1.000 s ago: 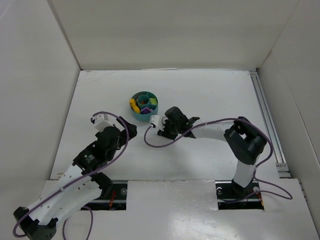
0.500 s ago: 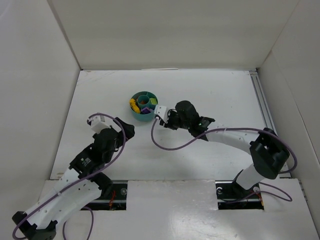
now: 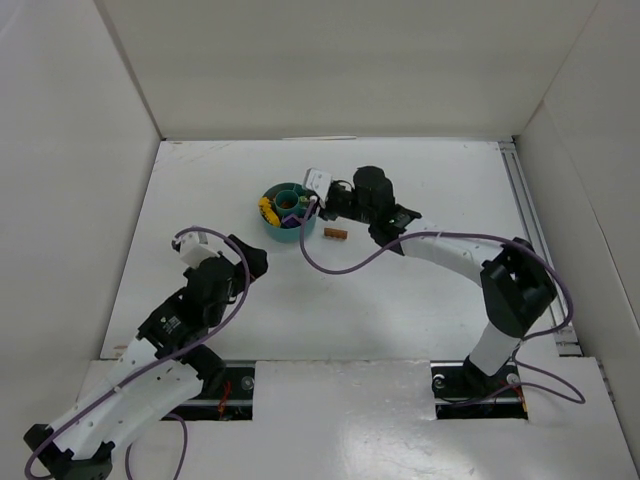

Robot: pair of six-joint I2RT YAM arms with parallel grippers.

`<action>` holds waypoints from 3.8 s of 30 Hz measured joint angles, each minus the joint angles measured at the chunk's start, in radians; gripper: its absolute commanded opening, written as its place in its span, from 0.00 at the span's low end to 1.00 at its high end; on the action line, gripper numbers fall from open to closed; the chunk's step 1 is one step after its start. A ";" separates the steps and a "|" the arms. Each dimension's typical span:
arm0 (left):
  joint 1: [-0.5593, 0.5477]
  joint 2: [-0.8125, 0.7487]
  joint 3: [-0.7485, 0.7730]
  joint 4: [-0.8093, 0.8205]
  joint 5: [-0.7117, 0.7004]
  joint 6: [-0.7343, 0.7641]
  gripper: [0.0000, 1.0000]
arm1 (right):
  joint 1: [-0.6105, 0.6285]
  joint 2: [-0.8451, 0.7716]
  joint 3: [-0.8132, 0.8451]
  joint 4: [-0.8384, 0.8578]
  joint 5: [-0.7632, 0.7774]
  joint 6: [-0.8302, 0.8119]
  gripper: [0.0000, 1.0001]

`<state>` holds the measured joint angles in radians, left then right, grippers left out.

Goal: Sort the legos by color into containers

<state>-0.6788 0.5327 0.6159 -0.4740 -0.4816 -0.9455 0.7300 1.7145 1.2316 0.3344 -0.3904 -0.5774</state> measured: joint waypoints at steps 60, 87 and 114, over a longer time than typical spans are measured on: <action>0.000 0.041 0.000 0.045 0.064 0.058 0.99 | -0.053 0.146 0.089 -0.489 0.103 -0.016 0.28; 0.000 0.066 0.015 0.026 0.047 0.058 0.99 | -0.053 0.386 0.319 0.034 -0.219 0.188 0.30; 0.000 0.059 0.043 -0.008 0.040 0.046 0.99 | -0.053 0.247 0.258 0.048 -0.183 0.175 0.80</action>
<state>-0.6788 0.5919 0.6590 -0.4824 -0.4419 -0.8993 0.6773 1.9617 1.4899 0.3824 -0.5735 -0.4019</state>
